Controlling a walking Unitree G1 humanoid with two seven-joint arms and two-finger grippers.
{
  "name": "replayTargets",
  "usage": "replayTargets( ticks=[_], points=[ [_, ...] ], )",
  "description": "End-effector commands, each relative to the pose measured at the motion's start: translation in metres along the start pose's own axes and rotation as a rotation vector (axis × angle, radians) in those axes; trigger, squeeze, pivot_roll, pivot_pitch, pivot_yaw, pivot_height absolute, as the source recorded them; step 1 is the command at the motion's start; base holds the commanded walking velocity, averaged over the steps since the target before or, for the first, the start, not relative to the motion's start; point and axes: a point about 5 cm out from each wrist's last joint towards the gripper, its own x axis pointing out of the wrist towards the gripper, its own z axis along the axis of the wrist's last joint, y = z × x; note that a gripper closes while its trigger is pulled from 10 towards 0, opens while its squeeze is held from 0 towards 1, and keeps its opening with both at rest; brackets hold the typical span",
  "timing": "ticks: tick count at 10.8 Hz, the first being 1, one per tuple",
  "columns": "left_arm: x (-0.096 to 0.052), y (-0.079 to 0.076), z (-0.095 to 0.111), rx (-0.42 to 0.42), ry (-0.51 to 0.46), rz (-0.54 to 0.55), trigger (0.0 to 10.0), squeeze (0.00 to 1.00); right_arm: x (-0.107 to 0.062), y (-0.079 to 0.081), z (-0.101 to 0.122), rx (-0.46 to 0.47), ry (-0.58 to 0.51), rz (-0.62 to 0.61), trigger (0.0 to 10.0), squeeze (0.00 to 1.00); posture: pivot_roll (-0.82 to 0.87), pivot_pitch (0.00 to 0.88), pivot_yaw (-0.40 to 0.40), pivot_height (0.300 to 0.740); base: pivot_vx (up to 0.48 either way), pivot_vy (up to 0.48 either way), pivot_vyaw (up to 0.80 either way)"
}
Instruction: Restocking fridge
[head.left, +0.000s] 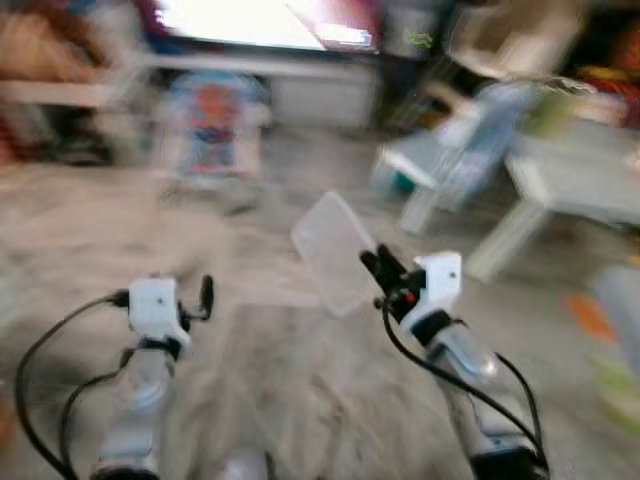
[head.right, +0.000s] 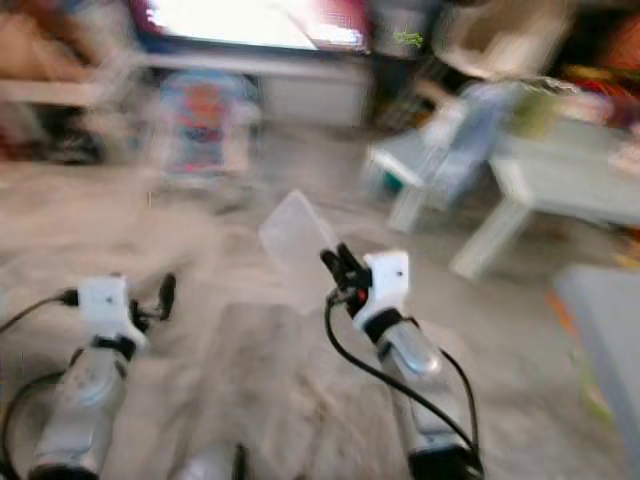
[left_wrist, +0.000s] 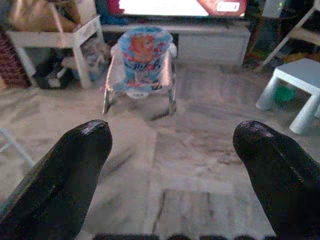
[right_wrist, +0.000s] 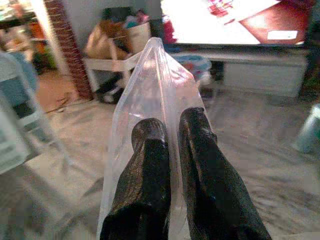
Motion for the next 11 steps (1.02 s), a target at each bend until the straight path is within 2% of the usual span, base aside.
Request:
replayTargets(
  ticks=[1,5,7,11],
  points=[
    [0.0016,-0.0003,0.0029,0.017,-0.010,-0.003,10.0,0.00,0.0014,-0.0021,0.0038,-0.018,-0.014,0.000,10.0,0.00,0.10,0.021,-0.067,0.740,0.000,0.000,0.77],
    [-0.0017,0.0056,0.0007,0.027,-0.004,0.022,10.0,0.00,0.0034,-0.0030,0.0077,-0.027,-0.029,0.005,10.0,0.00,0.10,0.021,-0.067,0.740,0.000,0.000,0.77],
    [0.0014,0.0050,0.0006,0.027,-0.003,0.031,10.0,0.00,0.0059,0.0018,0.0096,-0.035,-0.037,0.034,10.0,0.00,0.10,0.020,-0.068,0.740,0.000,0.000,0.77],
    [0.0036,0.0073,0.0014,0.032,-0.008,0.044,10.0,0.00,0.0054,0.0012,0.0101,-0.034,-0.036,0.041,10.0,0.00,0.10,0.024,-0.068,0.740,0.000,0.000,0.77]
  ],
)
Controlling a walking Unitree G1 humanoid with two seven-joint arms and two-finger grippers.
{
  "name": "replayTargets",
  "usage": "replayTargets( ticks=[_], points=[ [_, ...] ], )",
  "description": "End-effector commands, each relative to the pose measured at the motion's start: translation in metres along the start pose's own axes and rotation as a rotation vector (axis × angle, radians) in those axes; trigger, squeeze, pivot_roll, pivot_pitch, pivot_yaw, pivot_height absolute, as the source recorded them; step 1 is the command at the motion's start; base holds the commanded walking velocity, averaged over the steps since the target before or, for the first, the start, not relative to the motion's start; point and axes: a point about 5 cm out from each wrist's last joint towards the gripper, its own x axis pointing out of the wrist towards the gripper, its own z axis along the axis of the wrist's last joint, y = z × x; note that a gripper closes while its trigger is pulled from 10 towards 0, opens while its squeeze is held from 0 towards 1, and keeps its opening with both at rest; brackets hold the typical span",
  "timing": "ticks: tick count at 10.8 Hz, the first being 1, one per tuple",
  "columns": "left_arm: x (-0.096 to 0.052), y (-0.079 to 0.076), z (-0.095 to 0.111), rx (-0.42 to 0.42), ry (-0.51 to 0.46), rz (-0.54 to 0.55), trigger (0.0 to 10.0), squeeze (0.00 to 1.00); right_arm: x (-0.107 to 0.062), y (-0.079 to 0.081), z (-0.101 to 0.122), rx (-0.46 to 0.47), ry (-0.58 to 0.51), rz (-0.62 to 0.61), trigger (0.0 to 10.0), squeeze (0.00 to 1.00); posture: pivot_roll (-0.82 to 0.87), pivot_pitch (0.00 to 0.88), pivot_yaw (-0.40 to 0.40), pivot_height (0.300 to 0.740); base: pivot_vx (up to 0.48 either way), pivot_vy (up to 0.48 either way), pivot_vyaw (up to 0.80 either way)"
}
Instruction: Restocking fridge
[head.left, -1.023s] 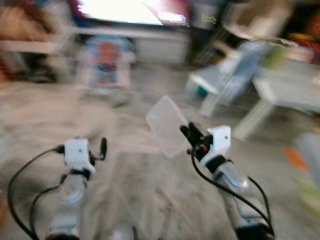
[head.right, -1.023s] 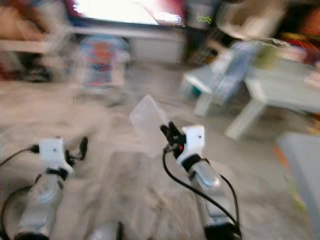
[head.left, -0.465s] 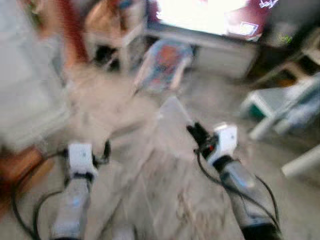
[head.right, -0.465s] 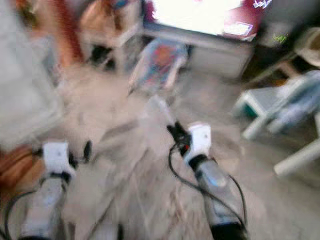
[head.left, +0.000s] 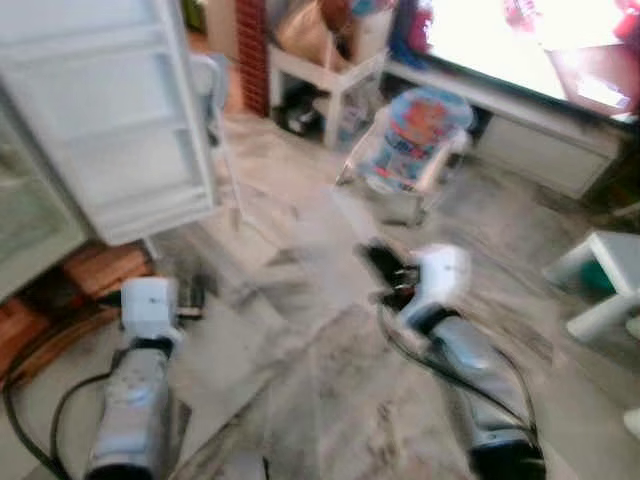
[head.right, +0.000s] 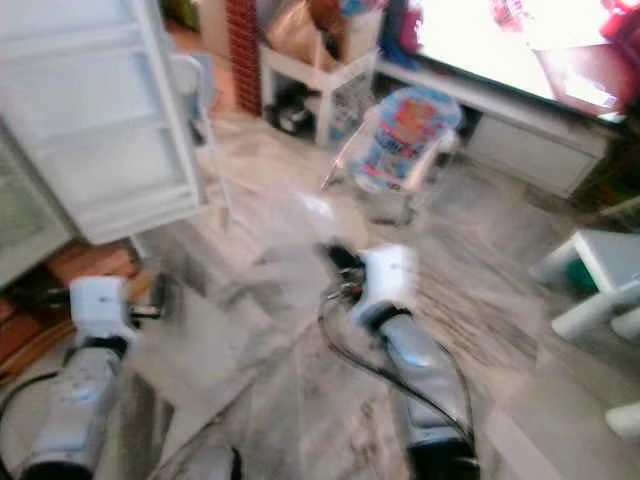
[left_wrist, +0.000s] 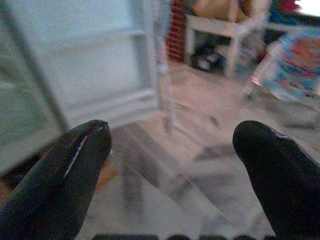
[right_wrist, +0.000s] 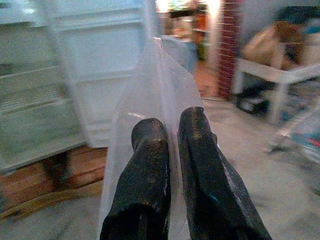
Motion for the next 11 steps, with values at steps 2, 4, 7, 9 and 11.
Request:
replayTargets(
  ticks=[2,4,7,9,11],
  points=[
    [0.000,-0.009,-0.001,-0.005,0.003,-0.017,10.0,0.00,-0.008,-0.010,-0.003,-0.021,0.022,-0.022,10.0,0.00,0.10,0.026,-0.070,0.740,0.000,0.000,0.76],
    [-0.005,-0.014,-0.005,-0.045,0.006,-0.069,10.0,0.00,-0.010,-0.015,-0.003,-0.019,0.026,-0.041,10.0,0.00,0.09,0.026,-0.070,0.740,0.000,0.000,0.76],
    [-0.013,-0.017,-0.010,-0.053,0.015,-0.077,10.0,0.00,-0.020,-0.023,-0.012,0.000,0.056,-0.115,10.0,0.00,0.09,0.028,-0.075,0.740,0.000,0.000,0.51],
    [-0.015,-0.015,-0.012,-0.061,0.019,-0.082,10.0,0.00,-0.027,-0.023,-0.017,0.012,0.064,-0.133,10.0,0.00,0.08,0.032,-0.076,0.740,0.000,0.000,0.00],
    [-0.014,-0.016,-0.010,-0.062,0.014,-0.092,10.0,0.00,-0.023,-0.016,-0.014,-0.005,0.045,-0.082,10.0,0.00,0.08,0.038,-0.071,0.740,0.000,0.000,0.40]
  ],
)
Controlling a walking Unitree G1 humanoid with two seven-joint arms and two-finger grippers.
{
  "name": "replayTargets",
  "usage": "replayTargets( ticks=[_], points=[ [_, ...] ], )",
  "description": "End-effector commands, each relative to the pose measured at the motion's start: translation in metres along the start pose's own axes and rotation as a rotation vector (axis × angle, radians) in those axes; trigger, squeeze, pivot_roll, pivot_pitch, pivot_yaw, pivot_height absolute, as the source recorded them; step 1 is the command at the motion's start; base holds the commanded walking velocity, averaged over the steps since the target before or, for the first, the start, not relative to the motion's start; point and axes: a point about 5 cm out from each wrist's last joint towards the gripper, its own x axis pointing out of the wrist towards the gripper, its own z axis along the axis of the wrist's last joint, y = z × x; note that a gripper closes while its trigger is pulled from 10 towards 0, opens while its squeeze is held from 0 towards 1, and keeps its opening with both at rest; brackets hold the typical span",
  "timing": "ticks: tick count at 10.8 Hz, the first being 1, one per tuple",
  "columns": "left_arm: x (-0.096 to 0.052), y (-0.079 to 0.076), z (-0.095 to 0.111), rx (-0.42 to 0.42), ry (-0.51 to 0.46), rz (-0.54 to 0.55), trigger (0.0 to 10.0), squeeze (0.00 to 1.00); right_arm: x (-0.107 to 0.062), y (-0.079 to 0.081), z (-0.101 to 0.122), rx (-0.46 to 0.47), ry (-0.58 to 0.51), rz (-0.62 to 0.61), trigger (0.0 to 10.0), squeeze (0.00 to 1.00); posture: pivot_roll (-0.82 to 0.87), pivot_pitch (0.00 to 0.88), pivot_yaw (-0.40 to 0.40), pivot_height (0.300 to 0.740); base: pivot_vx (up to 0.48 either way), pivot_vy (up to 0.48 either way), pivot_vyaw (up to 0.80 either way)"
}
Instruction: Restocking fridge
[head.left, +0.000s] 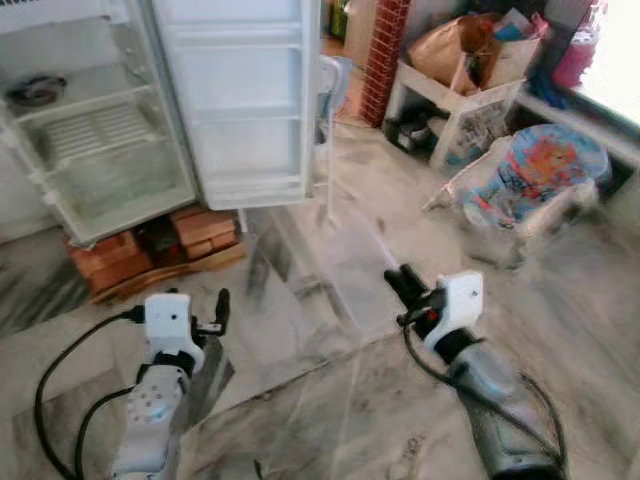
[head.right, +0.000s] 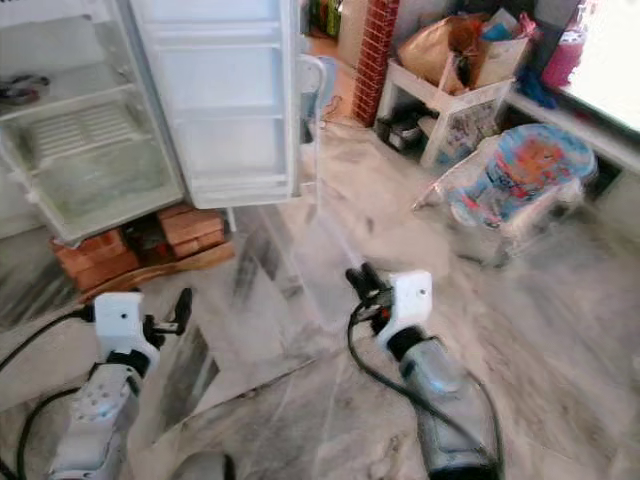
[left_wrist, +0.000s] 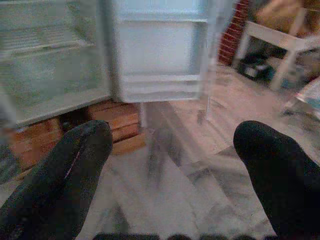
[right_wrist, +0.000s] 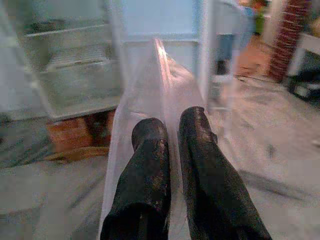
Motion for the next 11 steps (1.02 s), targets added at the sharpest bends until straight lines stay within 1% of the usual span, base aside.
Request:
replayTargets(
  ticks=[1,3,4,5,7,11],
  points=[
    [-0.0002,-0.0002,0.0026,0.003,-0.006,-0.009,10.0,0.00,0.0018,0.0028,0.0080,-0.024,-0.036,0.026,10.0,0.00,0.08,0.038,-0.071,0.740,0.000,0.000,0.79],
    [0.0008,0.0003,0.0031,0.003,-0.007,-0.013,10.0,0.00,0.0024,0.0017,0.0082,-0.018,-0.038,0.020,10.0,0.00,0.08,0.040,-0.069,0.740,0.000,0.000,0.79],
    [0.0011,0.0011,0.0022,0.003,-0.004,-0.015,10.0,0.00,0.0031,0.0009,0.0081,-0.018,-0.037,0.015,10.0,0.00,0.08,0.041,-0.069,0.740,0.240,0.000,0.62],
    [0.0013,0.0017,0.0030,0.004,-0.005,-0.015,10.0,0.00,0.0041,-0.0004,0.0089,-0.014,-0.043,0.000,10.0,0.00,0.08,0.042,-0.068,0.740,0.000,0.000,0.00],
    [0.0032,0.0022,0.0055,0.011,-0.010,-0.017,10.0,0.00,0.0068,-0.0005,0.0100,-0.015,-0.052,-0.015,10.0,0.00,0.09,0.050,-0.057,0.740,0.266,0.249,0.00],
    [0.0055,0.0045,0.0103,0.023,-0.030,-0.030,10.0,0.00,0.0080,0.0003,0.0083,-0.018,-0.054,-0.026,10.0,0.00,0.10,0.058,-0.046,0.740,0.315,0.338,0.00]
  ],
)
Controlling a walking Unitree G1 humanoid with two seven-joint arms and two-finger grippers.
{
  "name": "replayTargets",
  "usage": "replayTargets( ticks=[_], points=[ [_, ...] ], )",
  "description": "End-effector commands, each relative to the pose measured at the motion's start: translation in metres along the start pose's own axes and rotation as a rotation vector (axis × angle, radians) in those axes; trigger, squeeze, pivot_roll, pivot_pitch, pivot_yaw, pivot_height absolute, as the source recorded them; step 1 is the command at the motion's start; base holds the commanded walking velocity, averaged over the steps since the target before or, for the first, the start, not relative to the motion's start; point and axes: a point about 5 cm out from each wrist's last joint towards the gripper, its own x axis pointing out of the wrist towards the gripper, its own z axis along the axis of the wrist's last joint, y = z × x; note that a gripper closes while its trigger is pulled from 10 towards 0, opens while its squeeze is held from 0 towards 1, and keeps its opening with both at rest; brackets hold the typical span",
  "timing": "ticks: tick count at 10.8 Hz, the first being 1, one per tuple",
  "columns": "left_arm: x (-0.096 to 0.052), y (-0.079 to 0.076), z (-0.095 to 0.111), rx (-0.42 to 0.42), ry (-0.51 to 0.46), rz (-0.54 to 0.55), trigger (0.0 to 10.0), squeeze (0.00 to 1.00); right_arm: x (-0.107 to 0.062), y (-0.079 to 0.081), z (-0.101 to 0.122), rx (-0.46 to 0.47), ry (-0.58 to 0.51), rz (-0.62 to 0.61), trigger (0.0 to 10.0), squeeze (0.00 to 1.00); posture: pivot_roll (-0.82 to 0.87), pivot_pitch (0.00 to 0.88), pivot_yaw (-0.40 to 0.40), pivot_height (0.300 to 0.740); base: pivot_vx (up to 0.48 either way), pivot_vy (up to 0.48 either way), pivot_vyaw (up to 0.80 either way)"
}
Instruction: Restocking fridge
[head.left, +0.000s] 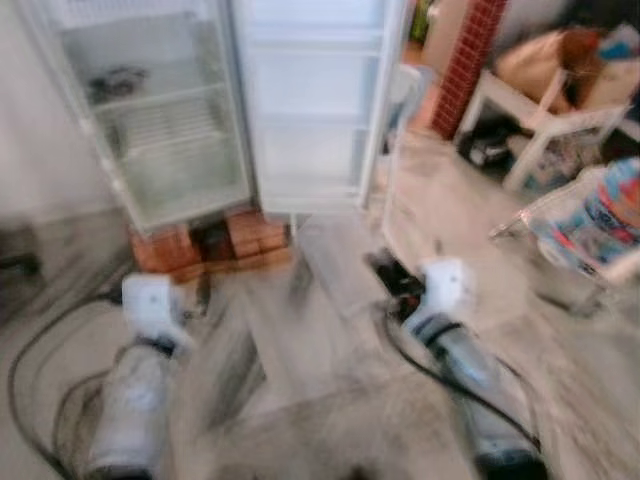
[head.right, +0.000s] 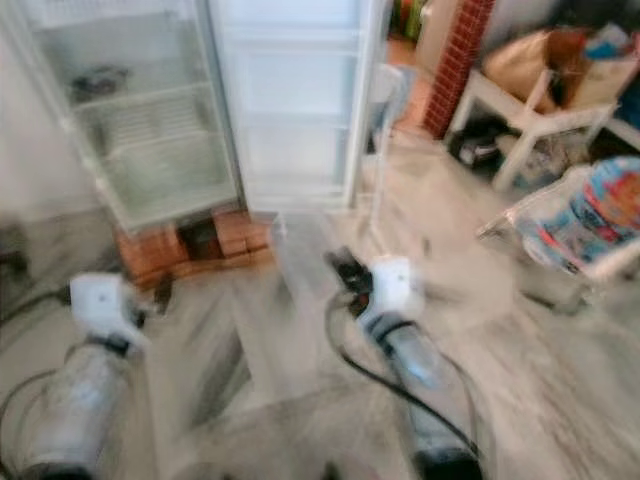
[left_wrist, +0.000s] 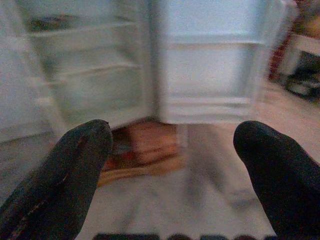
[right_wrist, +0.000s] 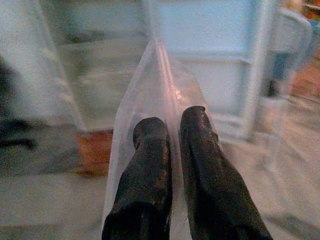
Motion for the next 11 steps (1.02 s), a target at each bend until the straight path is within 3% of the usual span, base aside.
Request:
replayTargets(
  ticks=[1,7,11],
  points=[
    [-0.002,0.011,0.000,0.023,0.010,0.023,10.0,0.00,0.007,0.009,0.008,-0.005,-0.042,0.026,10.0,0.00,0.11,0.056,-0.042,0.740,0.315,0.364,0.00],
    [0.001,0.009,0.002,0.034,-0.003,0.018,10.0,0.00,0.010,0.011,0.003,-0.018,-0.035,0.025,10.0,0.00,0.11,0.048,-0.046,0.740,0.312,0.365,0.00],
    [-0.001,0.011,0.001,0.043,-0.015,0.053,10.0,0.00,0.010,0.001,0.000,-0.025,0.001,-0.045,10.0,0.00,0.11,0.047,-0.051,0.740,0.240,0.416,0.00]
  ],
)
